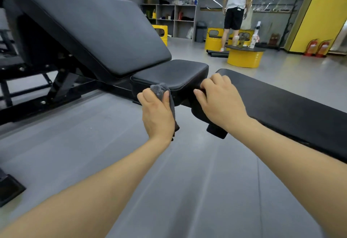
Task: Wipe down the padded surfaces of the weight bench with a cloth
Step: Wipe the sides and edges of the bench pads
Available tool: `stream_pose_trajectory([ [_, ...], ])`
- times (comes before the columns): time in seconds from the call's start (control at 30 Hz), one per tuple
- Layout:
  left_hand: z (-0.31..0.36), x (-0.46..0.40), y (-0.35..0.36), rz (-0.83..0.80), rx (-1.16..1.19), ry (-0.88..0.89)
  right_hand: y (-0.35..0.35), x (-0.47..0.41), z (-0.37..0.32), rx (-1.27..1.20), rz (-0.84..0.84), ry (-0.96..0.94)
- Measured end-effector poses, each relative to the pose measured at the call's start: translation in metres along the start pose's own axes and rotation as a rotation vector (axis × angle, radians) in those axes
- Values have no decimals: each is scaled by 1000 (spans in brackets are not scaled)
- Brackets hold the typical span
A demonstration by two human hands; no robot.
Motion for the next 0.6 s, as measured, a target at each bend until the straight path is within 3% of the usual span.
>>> stream_pose_trajectory([
  [0.1, 1, 10, 5, -36, -82, 146, 2, 20, 9, 108, 98, -56],
  [0.23, -4, 8, 1, -91, -118, 234, 1, 27, 14, 144, 89, -99],
  [0.37, 2, 2, 2, -2, 45, -34, 3, 29, 14, 126, 117, -110],
  [0.43, 11, 7, 9, 23, 59, -85, 5, 30, 15, 122, 129, -108],
  [0.5, 10, 14, 14, 9, -35, 48, 5, 30, 15, 108, 132, -102],
  [0.6, -4, 14, 13, 39, -486, 462, 5, 30, 16, 118, 112, -109],
])
Point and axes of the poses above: each hand's wrist, its own x-axis away from the middle knuckle, its own y-axis out of the palm, z = x × y, the point moved 1 cm from there along -x, towards the middle knuckle, and after that the axes turned 3 degrees about -z, right-handed, at the moved point
